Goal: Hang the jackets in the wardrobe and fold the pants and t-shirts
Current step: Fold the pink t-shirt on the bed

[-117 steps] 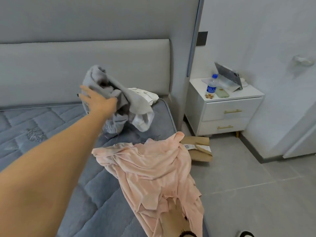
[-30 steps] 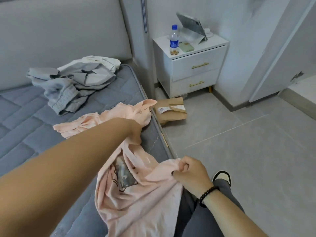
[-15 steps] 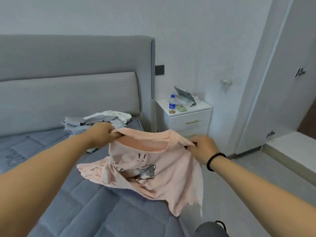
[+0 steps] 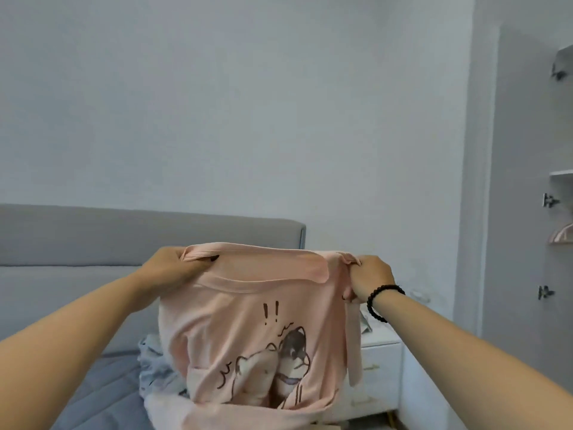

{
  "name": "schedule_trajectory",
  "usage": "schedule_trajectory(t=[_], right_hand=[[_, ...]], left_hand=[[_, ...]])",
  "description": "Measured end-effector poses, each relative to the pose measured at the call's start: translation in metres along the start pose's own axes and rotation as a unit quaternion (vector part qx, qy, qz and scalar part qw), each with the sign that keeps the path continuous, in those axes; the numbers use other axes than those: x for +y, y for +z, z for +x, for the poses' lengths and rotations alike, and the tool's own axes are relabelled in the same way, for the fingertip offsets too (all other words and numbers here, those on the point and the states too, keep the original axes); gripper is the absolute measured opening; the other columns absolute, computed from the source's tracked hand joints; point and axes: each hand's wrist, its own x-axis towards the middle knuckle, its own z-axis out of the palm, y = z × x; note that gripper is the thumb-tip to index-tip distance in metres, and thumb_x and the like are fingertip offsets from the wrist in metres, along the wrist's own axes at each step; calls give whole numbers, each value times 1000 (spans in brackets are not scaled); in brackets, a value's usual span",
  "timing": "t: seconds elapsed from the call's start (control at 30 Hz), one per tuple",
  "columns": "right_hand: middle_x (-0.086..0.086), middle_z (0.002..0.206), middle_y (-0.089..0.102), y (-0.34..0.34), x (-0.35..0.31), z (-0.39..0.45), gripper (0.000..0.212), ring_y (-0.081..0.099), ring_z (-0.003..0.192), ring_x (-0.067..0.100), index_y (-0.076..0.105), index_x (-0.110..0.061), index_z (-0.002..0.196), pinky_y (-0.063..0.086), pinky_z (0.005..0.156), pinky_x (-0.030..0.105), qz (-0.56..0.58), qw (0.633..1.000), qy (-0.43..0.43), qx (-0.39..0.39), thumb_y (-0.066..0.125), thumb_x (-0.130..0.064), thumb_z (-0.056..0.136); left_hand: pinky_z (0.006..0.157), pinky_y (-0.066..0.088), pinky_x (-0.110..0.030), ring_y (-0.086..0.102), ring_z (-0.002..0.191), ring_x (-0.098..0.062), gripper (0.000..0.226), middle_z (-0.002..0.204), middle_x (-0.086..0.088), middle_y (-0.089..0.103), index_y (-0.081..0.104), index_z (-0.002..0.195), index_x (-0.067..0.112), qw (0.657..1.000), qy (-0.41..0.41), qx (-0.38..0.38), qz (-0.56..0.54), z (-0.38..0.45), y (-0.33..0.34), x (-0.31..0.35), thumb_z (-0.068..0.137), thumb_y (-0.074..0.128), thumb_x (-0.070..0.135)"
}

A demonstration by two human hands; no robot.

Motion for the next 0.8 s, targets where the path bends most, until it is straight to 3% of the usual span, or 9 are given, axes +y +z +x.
schedule_trajectory(t=[0.1,0.17,0.2,0.3,0.4,0.5,0.6,0.73,0.8], right_hand=[[9,46,63,-19,-35,3,28,64,45,19,58,-5,73,57,53,27,50,997,-19,61,35,-5,89],[13,52,64,-32,-53,4,26,66,52,27,56,-3,73,57,54,32,89,992,-22,85,37,-3,90],[11,55,62,-37,-59,4,26,63,55,28,53,-4,69,53,51,31,82,991,-30,103,37,-2,89],[4,63,47,-45,-72,-2,26,41,56,20,41,-9,63,29,46,28,16,984,-75,160,37,0,87],[5,68,50,-57,-82,-18,18,39,57,19,43,-10,69,31,48,29,-10,973,-147,179,39,-5,86],[7,67,55,-80,-93,-42,15,47,59,24,45,-13,70,36,51,30,-57,954,-230,182,50,-19,84],[4,62,52,-99,-111,-61,24,44,57,24,44,-13,64,35,52,30,-43,951,-235,199,54,-26,81],[3,56,45,-115,-136,-83,32,36,53,23,40,-15,57,29,50,28,-65,957,-203,198,56,-32,78],[1,54,40,-121,-150,-96,37,32,52,23,37,-15,53,24,49,26,-70,962,-191,180,58,-39,73]], left_hand=[[66,55,-27,72,81,-16,57,87,4,76,73,95,25,999,17,-39,29,-10,-27,26,61,74,71],[67,53,-24,70,84,-10,77,89,10,74,69,96,30,991,36,-50,119,-13,-49,40,36,79,77],[68,53,-23,69,85,-8,74,87,11,74,69,96,32,985,41,-53,161,-14,-60,47,35,84,71],[73,55,-30,70,84,-16,35,80,7,74,73,85,26,977,62,-15,204,-15,-85,69,58,88,41],[68,54,-31,69,75,-18,16,80,-2,73,74,81,17,989,75,4,124,-25,-111,91,72,83,26],[67,51,-32,68,72,-21,29,76,-5,71,73,80,12,988,77,38,129,-42,-140,107,65,86,34],[56,33,-27,44,55,-18,52,52,1,46,56,56,11,965,112,162,175,-55,-161,122,40,76,57],[54,33,-25,43,54,-17,43,49,4,45,57,55,8,944,173,233,158,-74,-175,141,57,88,38],[56,36,-26,47,56,-18,41,54,1,52,62,60,7,934,194,260,149,-86,-186,149,61,86,40]])
